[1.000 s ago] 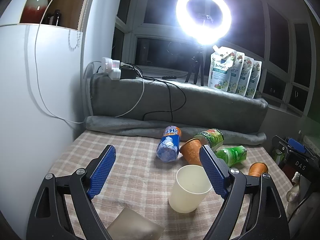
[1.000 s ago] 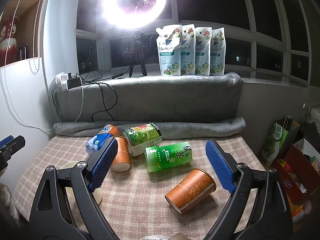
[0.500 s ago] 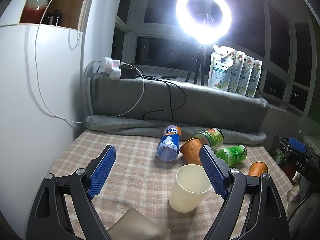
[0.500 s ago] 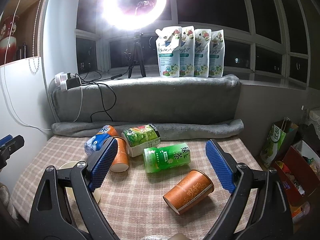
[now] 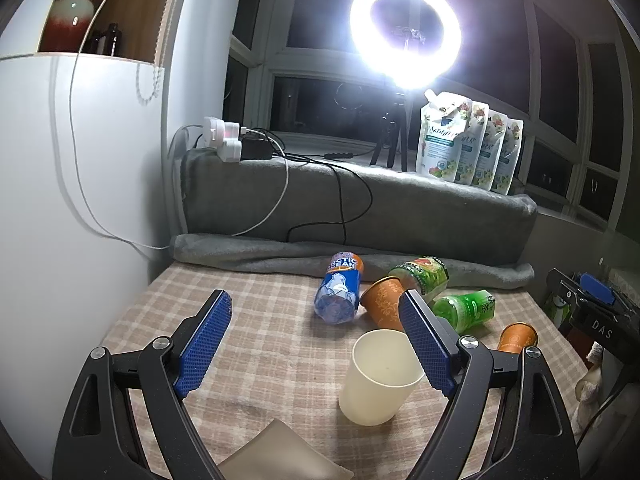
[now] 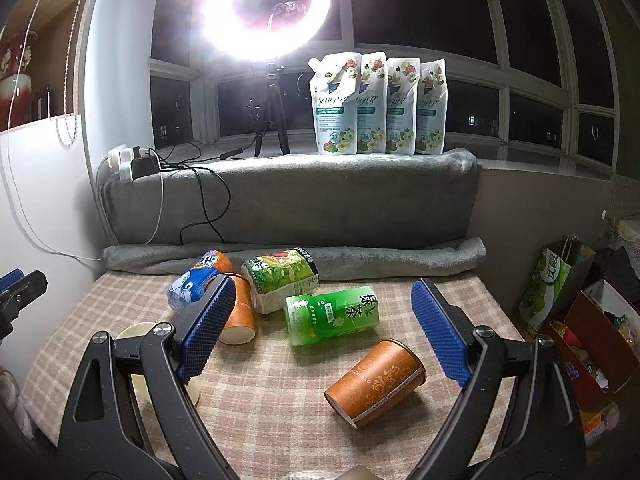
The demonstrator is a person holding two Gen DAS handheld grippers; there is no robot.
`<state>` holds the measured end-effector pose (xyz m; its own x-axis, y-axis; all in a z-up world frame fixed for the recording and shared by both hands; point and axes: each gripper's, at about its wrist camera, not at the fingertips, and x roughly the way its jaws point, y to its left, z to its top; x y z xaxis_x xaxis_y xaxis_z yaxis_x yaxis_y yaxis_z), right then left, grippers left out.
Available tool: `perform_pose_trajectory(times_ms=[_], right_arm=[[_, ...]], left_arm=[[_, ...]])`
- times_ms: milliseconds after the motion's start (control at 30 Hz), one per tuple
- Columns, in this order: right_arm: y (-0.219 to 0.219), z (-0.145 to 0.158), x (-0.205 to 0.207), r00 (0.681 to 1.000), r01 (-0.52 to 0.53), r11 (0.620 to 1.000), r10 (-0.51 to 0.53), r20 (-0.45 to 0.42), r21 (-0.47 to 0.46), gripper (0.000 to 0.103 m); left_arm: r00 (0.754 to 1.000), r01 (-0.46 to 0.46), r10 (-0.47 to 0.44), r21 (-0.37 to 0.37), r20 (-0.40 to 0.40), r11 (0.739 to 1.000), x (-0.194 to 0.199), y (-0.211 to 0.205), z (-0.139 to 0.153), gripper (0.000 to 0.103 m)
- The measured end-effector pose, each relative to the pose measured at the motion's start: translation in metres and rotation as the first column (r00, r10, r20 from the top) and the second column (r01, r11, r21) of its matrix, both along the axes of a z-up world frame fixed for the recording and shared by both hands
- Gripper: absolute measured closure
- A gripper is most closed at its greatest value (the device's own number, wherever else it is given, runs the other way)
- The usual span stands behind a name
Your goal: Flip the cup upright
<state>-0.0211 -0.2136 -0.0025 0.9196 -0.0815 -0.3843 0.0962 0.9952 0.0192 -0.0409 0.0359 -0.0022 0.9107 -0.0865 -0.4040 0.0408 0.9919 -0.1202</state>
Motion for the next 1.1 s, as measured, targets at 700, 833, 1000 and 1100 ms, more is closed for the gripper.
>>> perform_pose_trajectory(times_ms=[700,833,1000,1100], right_arm=[[0.0001,-0.0002,0.0,1.0,0.0,1.0,0.0,-0.002,-0.001,0.011],[0.0009,-0.0002,0.0002,1.0,0.0,1.0,0.0,-0.002,-0.001,0.011],[0.0004,-0.0006,0.0004,1.0,0.0,1.0,0.0,-0.003,-0.001,0.011],[-0.0007,-0.0012,0.0004,1.0,0.0,1.0,0.0,-0.003,-0.003,0.011]], left_arm=[[1.0,-0.001,0.001,0.003,0.004,1.0,0.0007,0.0014,0.0031,0.017],[1.0,-0.007,0.007,0.01,0.012,1.0,0.001,0.0024,0.0043,0.017],[1.0,-0.008,0.007,0.017,0.019,1.0,-0.0001,0.0015,0.0045,0.017],[1.0,-0.008,0.008,0.019,0.02,1.0,-0.0004,0.001,0.0046,0.017]])
